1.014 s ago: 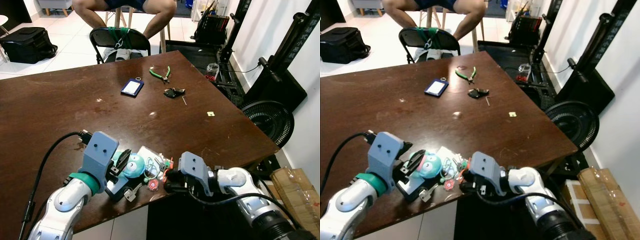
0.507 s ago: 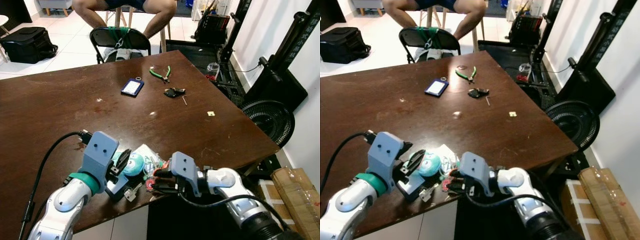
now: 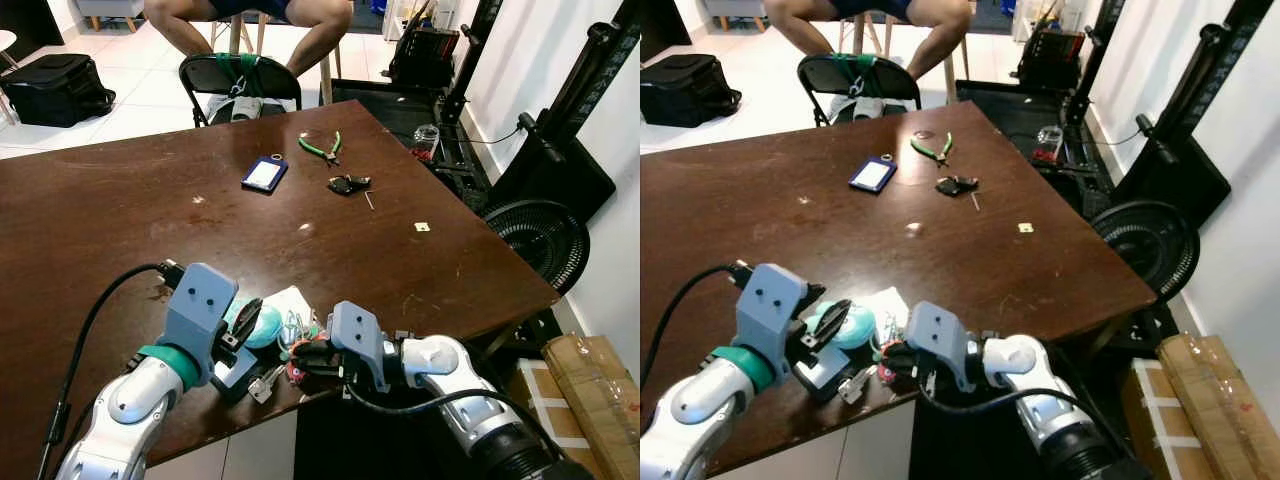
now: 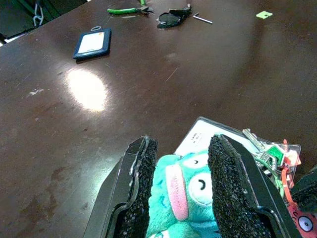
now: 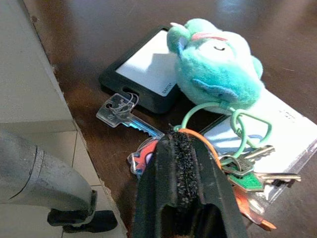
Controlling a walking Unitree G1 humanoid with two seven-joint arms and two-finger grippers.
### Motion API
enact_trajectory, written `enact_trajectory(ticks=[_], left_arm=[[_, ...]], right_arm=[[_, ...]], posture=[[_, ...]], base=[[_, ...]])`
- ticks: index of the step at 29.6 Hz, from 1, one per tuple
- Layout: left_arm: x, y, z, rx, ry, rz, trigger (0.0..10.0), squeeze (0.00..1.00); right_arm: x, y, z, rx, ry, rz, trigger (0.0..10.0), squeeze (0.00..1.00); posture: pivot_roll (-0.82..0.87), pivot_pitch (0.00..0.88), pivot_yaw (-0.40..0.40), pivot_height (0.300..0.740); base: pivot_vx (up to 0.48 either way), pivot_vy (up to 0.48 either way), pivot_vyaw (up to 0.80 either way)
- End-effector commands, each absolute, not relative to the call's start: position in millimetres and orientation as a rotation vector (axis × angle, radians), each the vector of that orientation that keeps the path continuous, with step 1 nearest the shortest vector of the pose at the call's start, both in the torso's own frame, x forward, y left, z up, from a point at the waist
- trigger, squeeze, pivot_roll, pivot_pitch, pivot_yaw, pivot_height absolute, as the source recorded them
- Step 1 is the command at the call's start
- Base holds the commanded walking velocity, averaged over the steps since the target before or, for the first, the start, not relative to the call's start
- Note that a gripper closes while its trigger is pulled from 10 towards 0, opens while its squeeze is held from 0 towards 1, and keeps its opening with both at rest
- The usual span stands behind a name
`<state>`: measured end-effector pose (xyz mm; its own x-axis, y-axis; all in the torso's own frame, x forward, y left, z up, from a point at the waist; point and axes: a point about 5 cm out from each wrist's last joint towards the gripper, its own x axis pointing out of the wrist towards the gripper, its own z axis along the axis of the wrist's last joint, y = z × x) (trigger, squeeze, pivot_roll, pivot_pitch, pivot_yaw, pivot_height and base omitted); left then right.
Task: Hang keys on a hook
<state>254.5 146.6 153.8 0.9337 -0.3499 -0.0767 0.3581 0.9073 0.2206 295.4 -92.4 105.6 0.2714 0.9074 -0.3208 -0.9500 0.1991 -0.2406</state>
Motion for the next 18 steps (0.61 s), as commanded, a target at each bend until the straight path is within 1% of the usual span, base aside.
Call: enact_trajectory(ticks=[1,2,3,4,5,11,12,13,14,15,16,17,18], left_arm=[[251.6,145.5,151.4,0.238,0.051,-0.372,10.0,0.00],[251.6,145.3,151.4,0.238,0.050,-0.373,10.0,0.00],[251.6,145.3,151.4,0.238,0.051,-0.374,10.0,0.00],[251.6,145.3,151.4,0.238,0.051,-0.374,10.0,0.00],[251.6,145.3,151.4,0.238,0.051,-0.374,10.0,0.00],[251.6,145.4,151.4,0.239,0.051,-0.373,10.0,0.00],[251.5,145.5,151.4,0.239,0.051,-0.372,10.0,0.00],[251.5,145.5,151.4,0.239,0.051,-0.372,10.0,0.00],[251.5,145.5,151.4,0.239,0.051,-0.372,10.0,0.00],[251.6,145.6,151.4,0.240,0.051,-0.372,10.0,0.00],[251.6,145.6,151.4,0.240,0.051,-0.372,10.0,0.00],[251.7,145.7,151.4,0.240,0.051,-0.372,10.0,0.00],[251.7,145.7,151.4,0.240,0.051,-0.372,10.0,0.00]], right_arm=[[295.5,-92.7,106.4,-0.420,0.118,1.299,0.0,0.00],[295.6,-93.3,106.3,-0.420,0.119,1.295,0.0,0.00],[295.1,-94.6,104.9,-0.434,0.128,1.298,4.0,0.00],[295.1,-94.6,104.9,-0.434,0.128,1.298,4.0,0.00],[295.3,-96.0,103.5,-0.452,0.133,1.293,10.0,0.00],[298.0,-100.1,101.5,-0.482,0.144,1.270,10.0,0.00],[299.8,-101.6,101.7,-0.486,0.146,1.262,10.0,0.72],[301.3,-102.5,101.9,-0.485,0.148,1.256,10.0,0.91],[301.3,-102.5,101.9,-0.485,0.148,1.256,10.0,0.91],[302.6,-102.1,102.2,-0.486,0.146,1.253,10.0,1.00],[302.6,-102.1,102.2,-0.486,0.146,1.253,10.0,1.00],[303.7,-100.8,102.7,-0.490,0.141,1.251,10.0,0.83],[303.7,-100.8,102.7,-0.490,0.141,1.251,10.0,0.83]], posture=[[0.01,0.052,0.069,0.740],[0.01,0.052,0.069,0.740],[0.01,0.052,0.069,0.740],[0.01,0.052,0.069,0.740],[0.01,0.051,0.069,0.740],[0.01,0.049,0.067,0.740],[0.01,0.049,0.067,0.740],[0.01,0.049,0.067,0.740],[0.01,0.049,0.067,0.740],[0.01,0.049,0.067,0.740],[0.01,0.049,0.067,0.740],[0.01,0.049,0.067,0.740],[0.01,0.049,0.067,0.740]], base=[[0.000,0.000,0.00],[0.000,0.000,0.00],[0.000,0.000,0.00],[0.000,0.000,0.00],[0.000,0.000,0.00],[0.000,0.000,0.00],[0.000,0.000,0.00],[0.000,0.000,0.00],[0.000,0.000,0.00],[0.000,0.000,0.00],[0.000,0.000,0.00],[0.000,0.000,0.00],[0.000,0.000,0.00]])
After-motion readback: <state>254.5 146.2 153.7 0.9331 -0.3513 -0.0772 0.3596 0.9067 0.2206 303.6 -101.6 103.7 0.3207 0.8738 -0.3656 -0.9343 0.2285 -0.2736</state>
